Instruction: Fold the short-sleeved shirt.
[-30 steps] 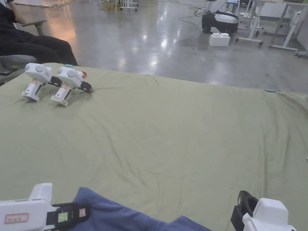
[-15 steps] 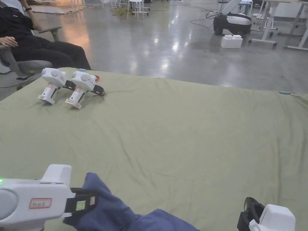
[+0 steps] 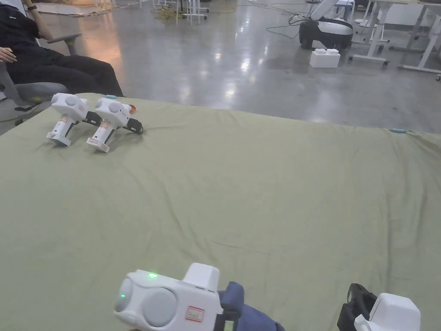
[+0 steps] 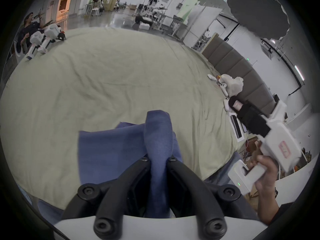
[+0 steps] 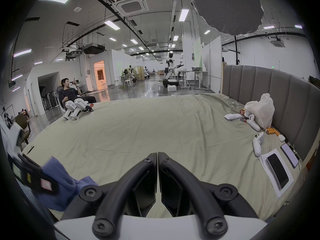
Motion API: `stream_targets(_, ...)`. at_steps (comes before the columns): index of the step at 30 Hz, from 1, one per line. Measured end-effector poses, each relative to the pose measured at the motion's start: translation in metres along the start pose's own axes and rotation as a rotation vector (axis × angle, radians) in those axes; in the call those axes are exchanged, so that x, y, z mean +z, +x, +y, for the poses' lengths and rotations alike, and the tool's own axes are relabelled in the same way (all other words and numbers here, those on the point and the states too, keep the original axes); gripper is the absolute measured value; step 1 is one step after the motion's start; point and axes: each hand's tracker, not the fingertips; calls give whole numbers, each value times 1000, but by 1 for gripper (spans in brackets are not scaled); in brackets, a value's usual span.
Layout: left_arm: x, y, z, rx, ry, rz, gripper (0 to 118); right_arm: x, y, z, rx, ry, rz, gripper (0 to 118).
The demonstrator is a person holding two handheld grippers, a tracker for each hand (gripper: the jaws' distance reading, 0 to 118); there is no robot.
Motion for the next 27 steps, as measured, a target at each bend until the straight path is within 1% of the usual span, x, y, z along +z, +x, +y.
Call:
stream_targets(7,-53,20,-2,34,-49,16,9,3,6,-1,-5,-6,-17,1)
stream_targets(11,-63,18,-4,52,-67,31,11,3,7,-2,-9,-9,-18,1)
stream_targets(12,-60,17,-3,57,-66,19,17,3,7,-2,-12,-9,-18,1)
stream_targets(15,-39,16,4,70,-27,-49,54,3,8,-3,-12,-14,-13,1)
stream_targets(16,-30,16,6,68,-9,-59,60,2,8,-4,-15,-18,-10,1)
stream_targets(18,-14,15,9,78,22,-83,57,2,10,-4,-30,-23,-4,1)
stream_targets(21,-1,13,13,91,65,-123,23,2,9,-4,-30,-22,-7,1)
stream_targets(22,-3,15,12,87,70,-119,15,2,9,-4,-32,-23,-6,1)
stream_targets(24,-14,14,10,51,47,-77,11,1,10,-5,-33,-26,-6,1)
stream_targets(25,-22,13,7,47,18,-49,6,1,10,-6,-32,-26,-7,1)
stream_targets(27,-42,10,-3,57,-34,-28,3,2,11,-6,-28,-27,-11,1)
